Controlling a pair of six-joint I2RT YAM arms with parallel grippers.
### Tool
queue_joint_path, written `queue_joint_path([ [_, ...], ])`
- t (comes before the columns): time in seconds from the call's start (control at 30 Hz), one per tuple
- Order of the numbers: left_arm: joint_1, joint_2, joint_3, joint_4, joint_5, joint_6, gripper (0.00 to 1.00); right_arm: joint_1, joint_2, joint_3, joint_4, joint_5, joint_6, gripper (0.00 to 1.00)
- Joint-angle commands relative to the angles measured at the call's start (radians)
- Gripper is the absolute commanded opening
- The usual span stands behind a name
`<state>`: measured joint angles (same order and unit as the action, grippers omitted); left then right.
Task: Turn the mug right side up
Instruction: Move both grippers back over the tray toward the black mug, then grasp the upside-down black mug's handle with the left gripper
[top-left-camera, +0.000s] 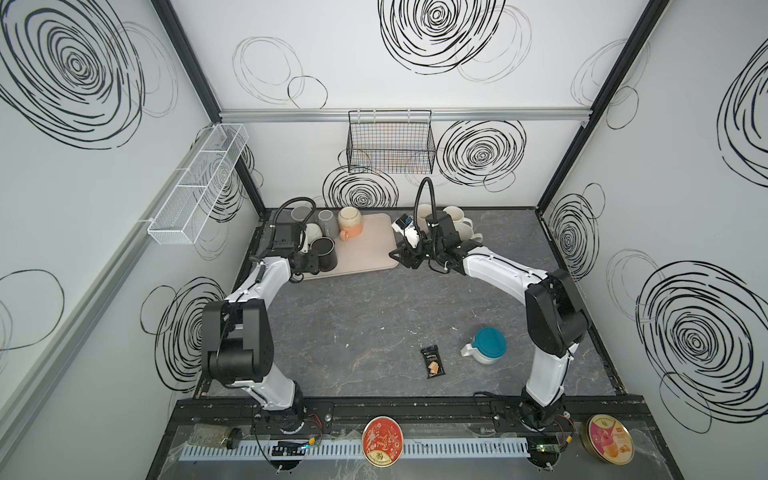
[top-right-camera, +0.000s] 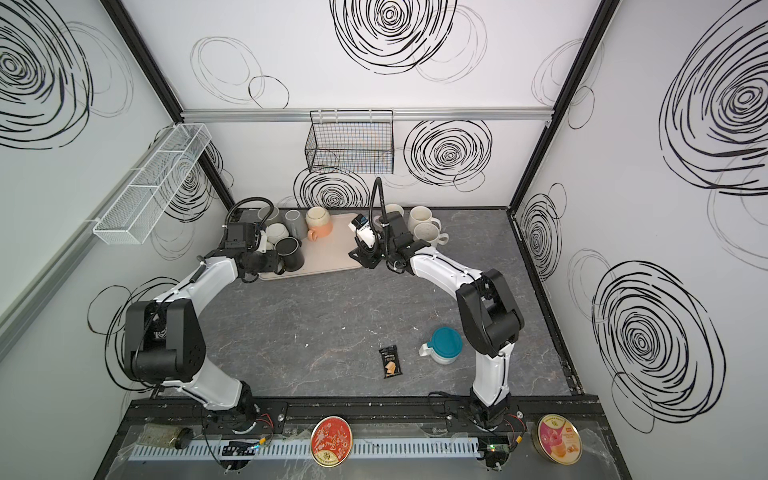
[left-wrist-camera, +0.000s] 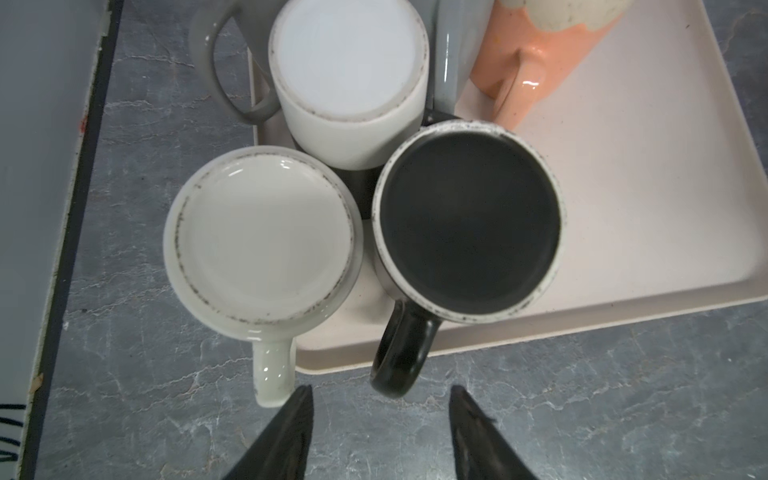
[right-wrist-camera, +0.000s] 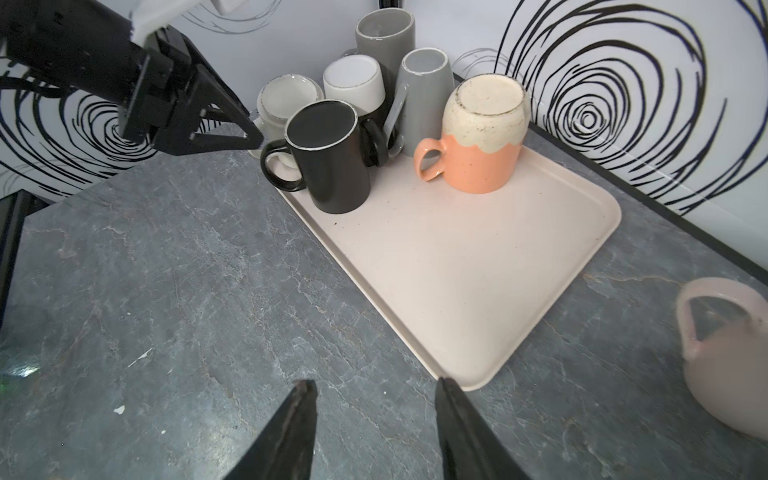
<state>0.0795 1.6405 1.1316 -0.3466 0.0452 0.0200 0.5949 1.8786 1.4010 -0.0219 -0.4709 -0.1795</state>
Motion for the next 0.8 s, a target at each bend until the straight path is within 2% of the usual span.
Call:
queue_joint_path([
  [0.0, -0.013, 0.023, 0.037, -0.003, 0.006, 0.033, 0.55, 0.015, 0.001, 0.002, 0.040, -0.041, 0.046, 0.50],
  [0.43, -0.099, 0.155, 0.121, -0.029, -0.042, 0.046, 0.53, 0.019, -0.016, -0.064, 0.063, -0.070, 0.045, 0.50],
  [0.57, -0.130, 0.181, 0.142, -0.033, -0.065, 0.046, 0.48, 0.019, -0.014, -0.033, 0.014, -0.068, 0.026, 0.50],
  [0.77, -0.166, 0.195, 0.154, -0.046, -0.090, 0.051, 0.38, 0.017, -0.030, -0.063, 0.044, -0.059, 0.026, 0.50],
])
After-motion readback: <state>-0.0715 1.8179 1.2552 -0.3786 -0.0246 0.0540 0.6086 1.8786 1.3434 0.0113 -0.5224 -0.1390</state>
